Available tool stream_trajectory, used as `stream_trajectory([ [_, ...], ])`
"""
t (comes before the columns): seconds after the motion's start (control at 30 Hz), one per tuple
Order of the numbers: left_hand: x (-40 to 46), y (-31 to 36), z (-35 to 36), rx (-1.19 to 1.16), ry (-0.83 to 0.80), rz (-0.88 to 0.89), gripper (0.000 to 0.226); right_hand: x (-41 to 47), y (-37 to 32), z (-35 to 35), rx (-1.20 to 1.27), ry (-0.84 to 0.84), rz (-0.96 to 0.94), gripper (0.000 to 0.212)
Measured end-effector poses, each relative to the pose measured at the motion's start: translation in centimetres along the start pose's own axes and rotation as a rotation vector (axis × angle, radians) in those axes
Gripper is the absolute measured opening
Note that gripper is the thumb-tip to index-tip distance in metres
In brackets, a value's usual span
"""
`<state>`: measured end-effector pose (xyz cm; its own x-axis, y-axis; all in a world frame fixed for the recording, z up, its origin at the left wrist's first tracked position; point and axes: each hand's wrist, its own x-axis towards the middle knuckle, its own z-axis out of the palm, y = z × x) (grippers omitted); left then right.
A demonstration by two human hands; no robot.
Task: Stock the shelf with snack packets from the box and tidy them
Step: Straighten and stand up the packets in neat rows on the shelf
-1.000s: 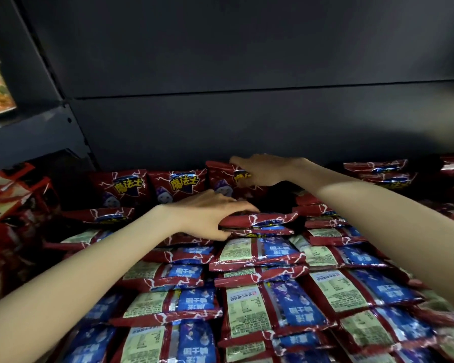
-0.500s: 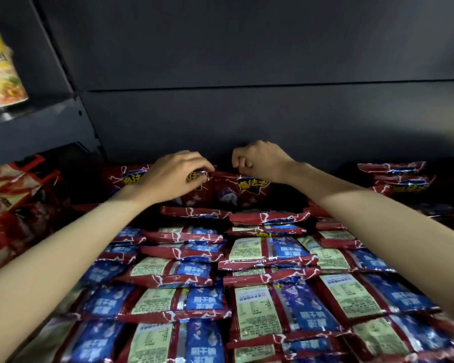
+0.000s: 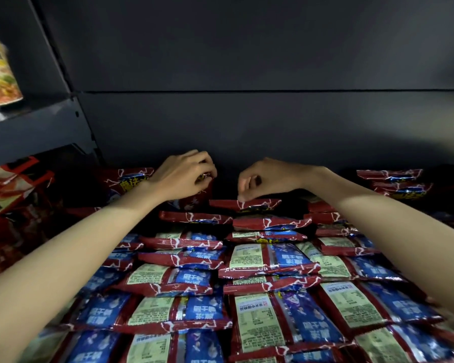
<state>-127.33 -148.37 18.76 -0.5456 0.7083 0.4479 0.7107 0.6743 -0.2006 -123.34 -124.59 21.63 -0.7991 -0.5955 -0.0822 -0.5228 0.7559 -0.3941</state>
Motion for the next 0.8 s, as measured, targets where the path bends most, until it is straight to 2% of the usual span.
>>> stream_trajectory([
  [0.07,-0.2,-0.2,-0.2,-0.027,0.016,0.006,0.021,-0.5,-0.1,0.0,-0.061,-0.071,-0.007,0.022],
  [0.13,-0.5,-0.2,-0.2,-0.023,0.028,0.020,0.024,-0.5,0.0,0.0,-0.137,-0.050,-0.010,0.015],
  [0.23,-1.0,0.1,-0.3,-0.003,0.103,0.060,0.031,0.4,0.3,-0.1,-0.332,0.196,0.009,0.007],
  [0.33,-0.9,-0.3,-0.2,0.041,0.200,0.236,0.027,1.8,0.0,0.2,-0.626,0.404,0.128,0.010],
  [0.4,-0.2,-0.8,0.4,0.128,0.147,0.412,0.033,2.4,-0.5,0.9,-0.804,0.411,0.192,0.021],
  [0.47,0.4,-1.2,1.5,0.281,0.015,0.550,0.045,2.7,-0.6,1.7,-0.951,0.430,0.178,0.029],
  [0.53,0.8,-1.6,2.7,0.434,-0.092,0.591,0.053,2.4,-0.8,2.3,-1.092,0.474,0.164,0.032],
  [0.67,0.9,-2.6,4.0,0.521,-0.128,0.567,0.061,1.7,0.7,2.0,-1.061,0.566,0.030,0.044],
  [0.8,1.1,-2.8,4.9,0.619,-0.063,0.545,0.070,-0.3,2.7,1.2,-1.050,0.530,-0.164,0.040],
])
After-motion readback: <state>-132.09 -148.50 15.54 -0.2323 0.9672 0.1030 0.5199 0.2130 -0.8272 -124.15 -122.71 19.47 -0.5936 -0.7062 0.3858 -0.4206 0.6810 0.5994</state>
